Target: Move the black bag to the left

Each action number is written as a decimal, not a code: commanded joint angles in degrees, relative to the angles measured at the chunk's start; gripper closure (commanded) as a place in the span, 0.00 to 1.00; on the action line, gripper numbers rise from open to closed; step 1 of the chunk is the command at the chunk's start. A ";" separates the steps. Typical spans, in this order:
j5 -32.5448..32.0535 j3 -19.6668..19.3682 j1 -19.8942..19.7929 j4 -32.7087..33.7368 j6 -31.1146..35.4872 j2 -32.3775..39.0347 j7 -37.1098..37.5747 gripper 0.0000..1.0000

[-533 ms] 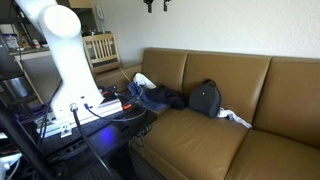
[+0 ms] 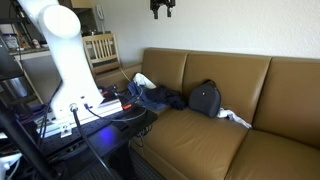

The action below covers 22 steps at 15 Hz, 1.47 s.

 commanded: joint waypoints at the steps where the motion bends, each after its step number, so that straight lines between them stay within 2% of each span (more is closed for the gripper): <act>1: -0.13 0.82 -3.08 -1.15 11.20 9.30 9.75 0.00; 3: 0.38 0.38 -4.23 -0.54 18.10 15.04 15.09 0.00; 5: 0.52 0.12 -5.03 1.29 21.30 19.74 21.09 0.00; 6: 1.01 0.14 -5.07 2.25 20.13 20.77 24.30 0.00; 7: 0.10 0.58 -4.94 -0.43 20.46 18.13 20.32 0.00; 11: 0.18 0.39 -5.02 1.75 20.49 20.88 24.18 0.00; 13: -2.80 -0.66 -4.50 3.77 23.82 25.94 35.00 0.00; 16: -0.55 -1.55 -4.75 7.34 25.03 32.05 43.55 0.00; 20: 2.79 -4.54 -6.22 13.71 26.58 39.92 51.16 0.00; 21: 3.95 -5.21 -6.52 15.17 26.18 41.33 53.11 0.00; 22: 6.47 -5.12 -7.36 16.49 22.99 41.28 53.60 0.00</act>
